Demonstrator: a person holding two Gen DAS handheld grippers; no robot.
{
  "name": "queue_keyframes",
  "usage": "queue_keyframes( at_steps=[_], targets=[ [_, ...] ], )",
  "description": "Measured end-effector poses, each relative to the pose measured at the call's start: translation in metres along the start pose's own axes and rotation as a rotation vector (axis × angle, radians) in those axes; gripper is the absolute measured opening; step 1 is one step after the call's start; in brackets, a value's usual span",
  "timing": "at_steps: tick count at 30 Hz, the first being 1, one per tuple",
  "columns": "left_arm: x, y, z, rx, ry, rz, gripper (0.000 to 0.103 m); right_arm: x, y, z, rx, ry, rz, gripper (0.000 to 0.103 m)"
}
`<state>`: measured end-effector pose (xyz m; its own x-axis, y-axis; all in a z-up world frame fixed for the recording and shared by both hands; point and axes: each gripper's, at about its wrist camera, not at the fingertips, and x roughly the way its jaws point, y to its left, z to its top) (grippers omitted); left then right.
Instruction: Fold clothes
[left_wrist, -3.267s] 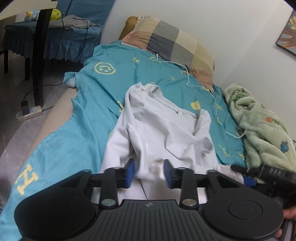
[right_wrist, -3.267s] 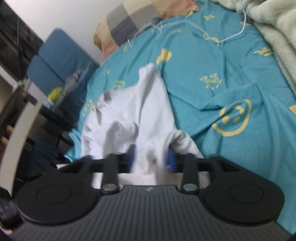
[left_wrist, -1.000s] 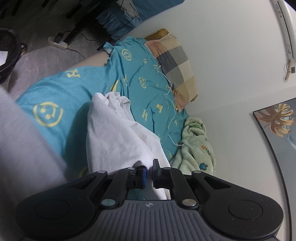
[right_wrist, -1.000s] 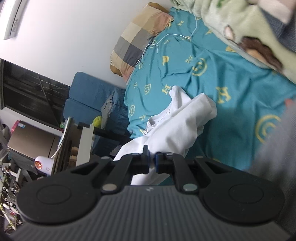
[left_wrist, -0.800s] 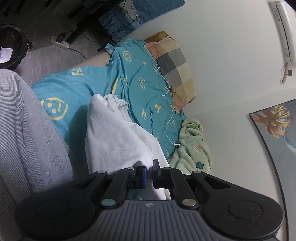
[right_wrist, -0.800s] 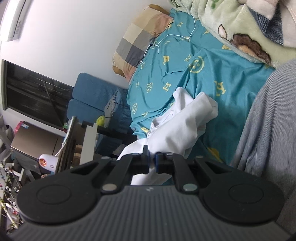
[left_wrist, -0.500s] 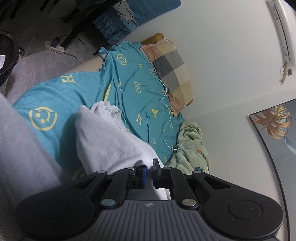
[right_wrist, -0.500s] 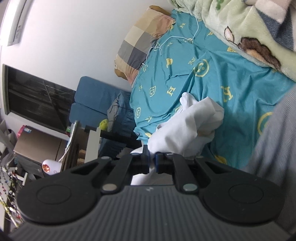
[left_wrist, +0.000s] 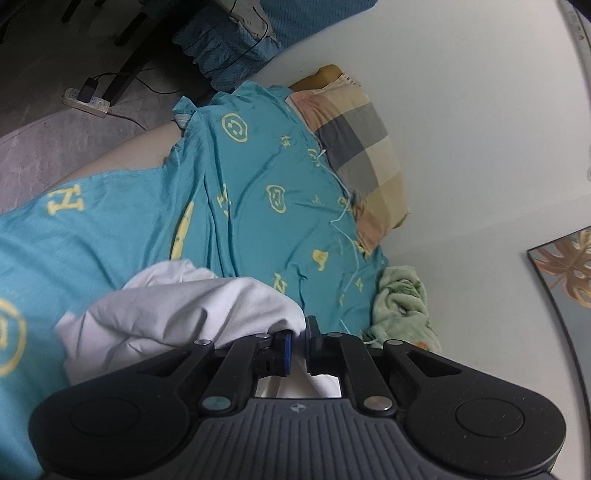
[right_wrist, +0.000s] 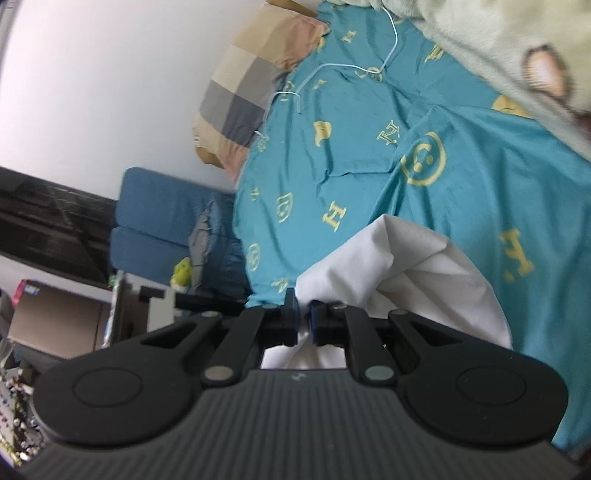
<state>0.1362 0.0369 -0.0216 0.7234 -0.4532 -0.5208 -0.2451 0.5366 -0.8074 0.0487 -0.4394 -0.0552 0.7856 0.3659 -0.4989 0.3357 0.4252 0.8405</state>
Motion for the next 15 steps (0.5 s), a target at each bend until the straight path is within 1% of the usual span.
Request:
queue_keyframes(
  at_steps=[5,8,11,15],
  targets=[
    [0.072,0.018,0.025,0.015,0.043,0.039,0.008,0.058,-0.025,0.020,0.028,0.034,-0.067,0.011],
    [0.101,0.032,0.031,0.038,0.071,0.062,0.008,0.084,-0.042,0.026,0.047,0.057,-0.108,0.011],
    [0.116,0.042,0.032,0.058,0.088,0.087,0.008,0.095,-0.051,0.028,0.070,0.073,-0.130,0.011],
    [0.122,0.043,0.031,0.086,0.092,0.090,0.007,0.107,-0.061,0.028,0.097,0.091,-0.155,0.011]
  ],
)
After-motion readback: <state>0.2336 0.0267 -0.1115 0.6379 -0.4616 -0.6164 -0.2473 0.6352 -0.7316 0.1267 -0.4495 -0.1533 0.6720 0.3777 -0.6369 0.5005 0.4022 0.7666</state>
